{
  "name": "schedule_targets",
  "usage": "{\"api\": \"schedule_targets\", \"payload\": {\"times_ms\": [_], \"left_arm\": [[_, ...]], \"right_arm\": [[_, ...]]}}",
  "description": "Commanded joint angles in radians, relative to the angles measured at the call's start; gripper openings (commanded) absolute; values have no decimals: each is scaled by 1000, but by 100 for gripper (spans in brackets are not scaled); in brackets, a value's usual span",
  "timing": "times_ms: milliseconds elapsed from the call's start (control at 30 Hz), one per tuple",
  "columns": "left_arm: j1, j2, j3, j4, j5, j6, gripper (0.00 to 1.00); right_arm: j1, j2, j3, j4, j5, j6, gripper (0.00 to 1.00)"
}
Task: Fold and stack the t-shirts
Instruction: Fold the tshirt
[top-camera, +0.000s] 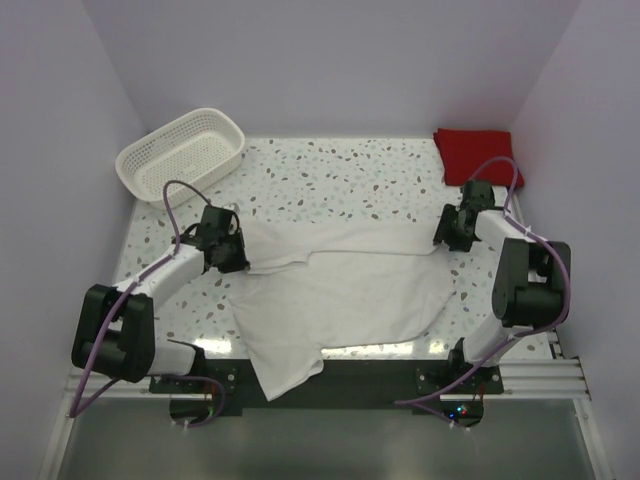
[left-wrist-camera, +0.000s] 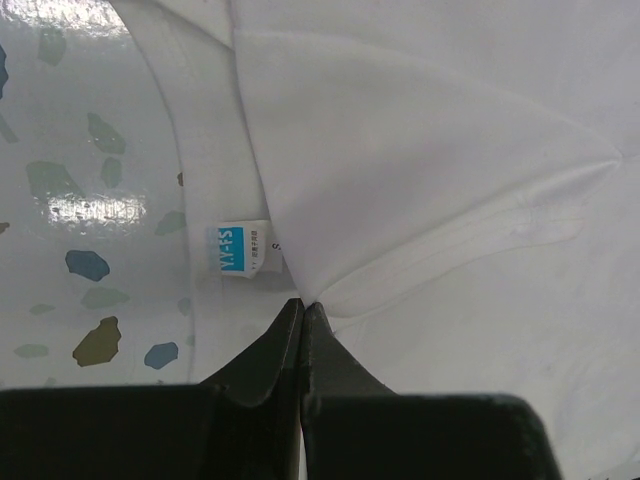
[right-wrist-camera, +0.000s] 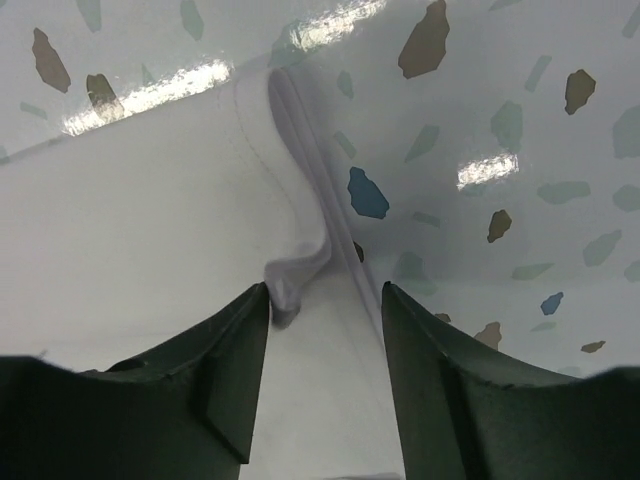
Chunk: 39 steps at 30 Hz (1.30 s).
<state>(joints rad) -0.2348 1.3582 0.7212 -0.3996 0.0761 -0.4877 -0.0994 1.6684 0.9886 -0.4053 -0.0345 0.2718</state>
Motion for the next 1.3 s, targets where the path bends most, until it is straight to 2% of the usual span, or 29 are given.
{"api": "schedule_targets", "payload": {"times_ms": [0,67,133,167,200,267,300,433,533,567,600,667,833,1033,1267], "left_arm": [[8,-16,20,-7,22,-17,0],[8,-33,17,-24,31,-23,1],[8,-51,11,-33,37,-28,12],[8,-77,3,-44,39,-29,18],[8,-91,-2,-50,40,-32,28],[8,-141,-11,-70,42,-34,36],[8,-160,-17,-76,42,-34,44],[8,-260,-25,-96,34,-29,64],[8,-336,-26,-74,-13,-14,79],[8,-364,-29,-53,-48,-6,89],[8,-375,-31,-41,-65,7,91],[8,-393,-32,-6,-105,24,94],[8,-403,-46,60,-134,67,92],[6,-419,-66,81,-147,89,90],[-46,-464,-74,73,-171,92,89]], "right_arm": [[-2,-70,27,-13,25,17,54],[1,-128,33,-42,31,35,64],[10,-174,36,-65,31,43,67],[16,-188,36,-79,31,46,68],[35,-202,33,-105,31,49,68],[62,-245,18,-133,57,56,68],[91,-259,10,-156,61,60,68],[200,-323,-42,-208,42,98,69],[282,-367,-86,-251,42,136,69],[314,-381,-109,-262,57,144,69],[331,-386,-120,-286,71,151,69],[355,-392,-143,-306,91,175,69],[411,-398,-153,-383,154,228,68],[411,-388,-172,-349,111,288,66],[412,-354,-254,-271,122,331,66]]}}
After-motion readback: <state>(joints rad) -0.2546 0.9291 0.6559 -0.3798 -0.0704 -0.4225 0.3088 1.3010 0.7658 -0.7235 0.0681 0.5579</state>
